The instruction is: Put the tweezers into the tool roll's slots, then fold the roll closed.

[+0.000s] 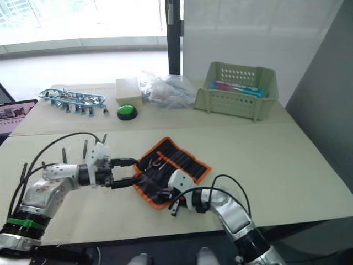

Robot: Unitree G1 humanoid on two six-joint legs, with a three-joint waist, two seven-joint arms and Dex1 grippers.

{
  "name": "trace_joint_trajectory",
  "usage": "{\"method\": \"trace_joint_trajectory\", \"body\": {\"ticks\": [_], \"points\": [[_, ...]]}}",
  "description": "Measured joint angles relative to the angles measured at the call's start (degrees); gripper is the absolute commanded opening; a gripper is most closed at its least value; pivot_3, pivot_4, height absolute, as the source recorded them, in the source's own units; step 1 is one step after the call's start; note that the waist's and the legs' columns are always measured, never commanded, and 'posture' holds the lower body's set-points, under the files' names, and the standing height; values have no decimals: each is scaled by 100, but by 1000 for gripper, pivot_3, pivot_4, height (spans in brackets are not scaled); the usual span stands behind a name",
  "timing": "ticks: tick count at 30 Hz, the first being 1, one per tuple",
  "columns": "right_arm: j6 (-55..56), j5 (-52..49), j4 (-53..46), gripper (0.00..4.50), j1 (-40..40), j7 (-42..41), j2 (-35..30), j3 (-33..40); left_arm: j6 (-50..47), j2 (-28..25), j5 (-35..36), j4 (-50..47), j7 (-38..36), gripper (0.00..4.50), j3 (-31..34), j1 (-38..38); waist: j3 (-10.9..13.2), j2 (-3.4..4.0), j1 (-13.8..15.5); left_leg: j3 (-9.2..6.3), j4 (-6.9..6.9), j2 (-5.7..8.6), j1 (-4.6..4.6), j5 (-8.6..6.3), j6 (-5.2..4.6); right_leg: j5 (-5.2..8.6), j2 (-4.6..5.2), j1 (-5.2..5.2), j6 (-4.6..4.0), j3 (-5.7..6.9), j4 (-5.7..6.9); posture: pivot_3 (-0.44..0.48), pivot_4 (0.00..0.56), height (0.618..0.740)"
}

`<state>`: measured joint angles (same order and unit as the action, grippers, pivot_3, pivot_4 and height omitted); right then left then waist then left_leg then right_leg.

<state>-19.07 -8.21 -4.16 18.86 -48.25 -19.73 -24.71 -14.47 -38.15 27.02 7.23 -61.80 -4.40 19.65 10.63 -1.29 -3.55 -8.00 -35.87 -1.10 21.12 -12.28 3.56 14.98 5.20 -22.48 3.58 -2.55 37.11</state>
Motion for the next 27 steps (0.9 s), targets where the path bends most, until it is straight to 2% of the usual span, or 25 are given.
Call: {"method": "trace_joint_trajectory", "body": {"ticks": [6, 8, 12, 17, 20, 27], "points": [[-37, 32, -49, 0, 1, -43, -15, -11, 67, 415, -532, -12, 739, 493, 33, -306, -1, -1, 4, 1, 2, 2, -1, 0, 1, 0, 2, 1, 0, -1, -4, 0, 150, 736], [-104, 31, -104, 0, 13, -118, -71, -14, 303, 545, -772, -10, 911, 60, -28, -450, -2, -3, 34, 0, 2, 2, 1, -1, 1, 0, 2, 1, 0, 0, -6, 0, 150, 736], [-318, 1, -159, 0, 147, -335, -69, -130, 724, 557, -1165, -11, 1034, 60, -169, -588, -4, 0, 72, 2, 2, 3, -4, -1, 1, 0, 4, 8, 1, -1, -8, 0, 150, 736], [-650, -245, 16, 0, 615, -413, 283, 27, 1058, 559, -1392, 46, 1114, 60, -202, -640, -5, 3, 65, 2, 2, 2, -9, 0, 1, -1, 3, 8, -1, -1, -4, 0, 150, 736], [-577, -253, 581, 0, 1148, -404, 522, 125, 1229, 552, -1499, 65, 1111, 60, -218, -654, -6, 5, 67, 2, 2, 3, -10, 0, 1, -1, 3, 9, -1, -1, -4, 0, 150, 736], [-37, 124, 2071, 0, 1682, -364, 939, 40, 1831, 502, -1682, 489, 1051, 60, -273, -400, -7, 9, 86, 2, 3, 3, -12, 0, 1, -3, 2, 8, -3, 0, -1, 0, 150, 736]]}}
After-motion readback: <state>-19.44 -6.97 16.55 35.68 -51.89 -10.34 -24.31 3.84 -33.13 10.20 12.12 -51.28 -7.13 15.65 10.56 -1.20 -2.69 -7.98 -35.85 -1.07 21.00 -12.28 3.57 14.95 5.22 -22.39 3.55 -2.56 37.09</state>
